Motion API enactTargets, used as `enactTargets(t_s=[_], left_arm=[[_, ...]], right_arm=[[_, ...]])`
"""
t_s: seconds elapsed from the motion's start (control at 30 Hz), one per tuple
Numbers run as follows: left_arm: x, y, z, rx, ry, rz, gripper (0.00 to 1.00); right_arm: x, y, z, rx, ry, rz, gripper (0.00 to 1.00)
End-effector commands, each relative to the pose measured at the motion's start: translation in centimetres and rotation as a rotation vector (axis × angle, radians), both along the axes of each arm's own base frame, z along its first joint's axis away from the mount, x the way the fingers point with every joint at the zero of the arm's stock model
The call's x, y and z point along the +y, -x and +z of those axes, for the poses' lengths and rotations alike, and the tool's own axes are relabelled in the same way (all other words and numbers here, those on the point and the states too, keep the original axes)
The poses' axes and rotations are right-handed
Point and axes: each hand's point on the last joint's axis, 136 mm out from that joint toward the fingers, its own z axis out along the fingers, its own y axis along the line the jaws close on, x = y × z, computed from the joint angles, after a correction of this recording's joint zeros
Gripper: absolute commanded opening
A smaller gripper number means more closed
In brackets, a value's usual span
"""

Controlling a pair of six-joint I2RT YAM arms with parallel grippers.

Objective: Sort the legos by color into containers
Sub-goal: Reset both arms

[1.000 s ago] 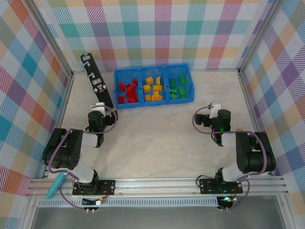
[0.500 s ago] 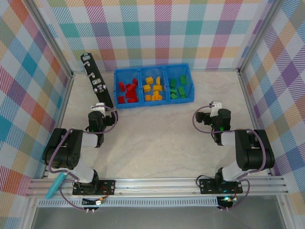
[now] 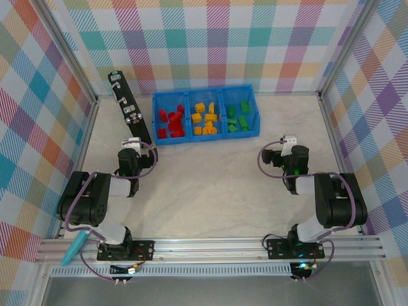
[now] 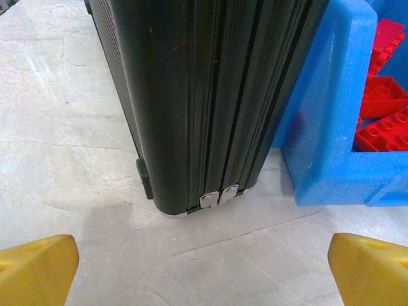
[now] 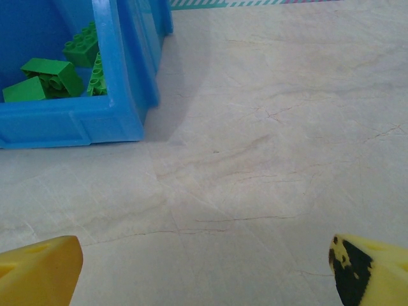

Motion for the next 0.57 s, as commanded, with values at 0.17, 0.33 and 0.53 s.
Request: enactTargets(t_s=[0.17,0.33,0.53], left_arm=[[-0.09,-0.36,0.48,-0.017,-0.005,-0.012,1.00],[-0.08,-0.36,0.49,-0.017,-0.005,-0.012,1.00],[-0.11,-0.36,0.48,-0.017,-0.005,-0.013,1.00]], right_arm=[[-0.18,-0.77,1.26,-0.045,-0.013,-0.009,0.99],[-0.17,-0.83,1.22,-0.042,-0.014,-0.009,0.99],[-0.15,-0.74,1.26,-0.046,-0.010,-0.010,0.99]])
